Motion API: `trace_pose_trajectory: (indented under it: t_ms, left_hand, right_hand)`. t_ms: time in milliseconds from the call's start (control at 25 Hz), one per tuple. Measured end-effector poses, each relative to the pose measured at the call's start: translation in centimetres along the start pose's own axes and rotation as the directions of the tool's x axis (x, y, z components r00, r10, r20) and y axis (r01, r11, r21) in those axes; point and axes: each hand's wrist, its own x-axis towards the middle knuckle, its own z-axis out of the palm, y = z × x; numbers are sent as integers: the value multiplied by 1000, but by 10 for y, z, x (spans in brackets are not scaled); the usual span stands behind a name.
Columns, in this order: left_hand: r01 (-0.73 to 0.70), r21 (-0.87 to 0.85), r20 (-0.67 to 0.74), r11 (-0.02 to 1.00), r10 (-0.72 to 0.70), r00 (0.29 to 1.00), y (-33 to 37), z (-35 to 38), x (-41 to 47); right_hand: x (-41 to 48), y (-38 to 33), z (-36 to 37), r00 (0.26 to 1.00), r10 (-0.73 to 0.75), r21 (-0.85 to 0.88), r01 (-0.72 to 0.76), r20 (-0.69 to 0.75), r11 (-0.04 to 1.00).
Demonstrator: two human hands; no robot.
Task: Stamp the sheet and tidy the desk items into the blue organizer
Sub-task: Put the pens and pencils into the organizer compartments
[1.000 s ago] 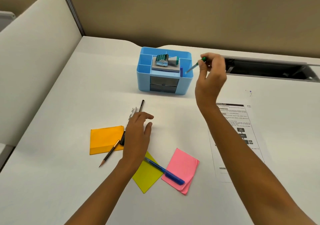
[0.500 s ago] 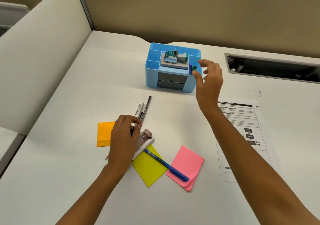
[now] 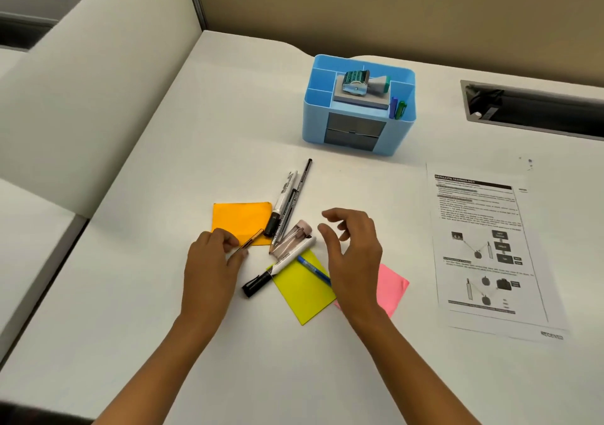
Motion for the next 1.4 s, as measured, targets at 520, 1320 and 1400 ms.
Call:
trace_pose_trajectory:
  t_ms: [520,1320,1400]
  left_hand:
    - [-15,4,-49,1000,15,999,-8,7,-12]
    - [244,-651,296,719,-55,954,103,-3,-1]
    - [308,-707,315,637,-106,943,102,-5,9]
  right_hand:
    - [-43,20,13,964,-52,-433,166,262,886]
    - [8,-6,-41,962,-200,-425,263,187,866]
    - [16,0,-57,978,-138,-403,192,158,895]
